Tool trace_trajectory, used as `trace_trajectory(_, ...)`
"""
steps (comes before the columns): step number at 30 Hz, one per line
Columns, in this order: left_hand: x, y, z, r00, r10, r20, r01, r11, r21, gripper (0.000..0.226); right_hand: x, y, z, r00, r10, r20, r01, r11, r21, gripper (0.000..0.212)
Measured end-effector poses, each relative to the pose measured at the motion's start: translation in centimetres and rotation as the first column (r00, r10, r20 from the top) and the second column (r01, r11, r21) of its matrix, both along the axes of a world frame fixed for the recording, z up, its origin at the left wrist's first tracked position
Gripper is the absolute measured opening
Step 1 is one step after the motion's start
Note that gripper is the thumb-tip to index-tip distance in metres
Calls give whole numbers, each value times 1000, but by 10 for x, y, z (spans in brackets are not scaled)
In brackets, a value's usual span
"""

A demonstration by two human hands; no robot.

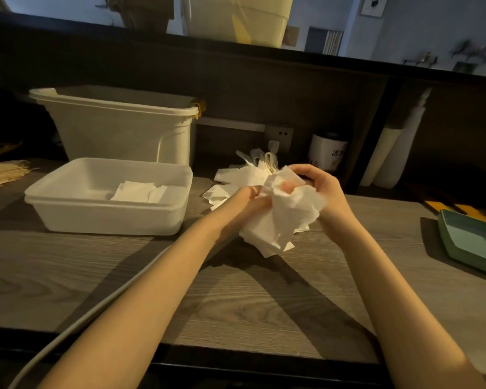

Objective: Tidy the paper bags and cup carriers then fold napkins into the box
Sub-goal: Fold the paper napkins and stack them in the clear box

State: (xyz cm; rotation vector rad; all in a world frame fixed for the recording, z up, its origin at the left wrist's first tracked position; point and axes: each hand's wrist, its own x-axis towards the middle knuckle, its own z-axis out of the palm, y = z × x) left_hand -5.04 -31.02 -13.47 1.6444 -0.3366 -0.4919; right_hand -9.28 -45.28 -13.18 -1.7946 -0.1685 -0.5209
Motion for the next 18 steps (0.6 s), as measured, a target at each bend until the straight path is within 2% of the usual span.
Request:
trace_trajectory(2, -3, 2, -2, 999, -38, -4, 38, 999, 28, 4, 1, 0, -3, 998, -57, 0, 57, 989, -137, 31)
trace_trajectory(4, -2, 3, -3, 999, -40, 18, 39, 998, 51, 9, 2, 1, -4, 994, -107, 12, 107, 982, -153, 32)
trace_trajectory(5, 0, 3, -5, 999, -25, 42, 22, 998, 65, 8, 1, 1, -3, 992, -124, 11, 124, 986, -110, 29)
trace_trajectory(9, 11, -2, -9, 993, 91, 74, -98, 991, 92, 35, -6, -1, 5, 999, -24, -37, 32, 977, 209, 17)
trace_trajectory(12, 16, 2, -11, 984, 168, 67, -173, 982, 80, 40, -7, -3, 9, 994, 97, -55, -71, 931, 358, 23)
trace_trajectory(16, 21, 5, -15, 971, 207, 123, -210, 978, 11, 30, -6, -2, 10, 985, 164, -45, -123, 869, 480, 17)
trace_trajectory(18, 21, 5, -13, 974, 222, 48, -222, 975, -17, 22, -6, -3, 12, 981, 190, -50, -128, 815, 566, 15)
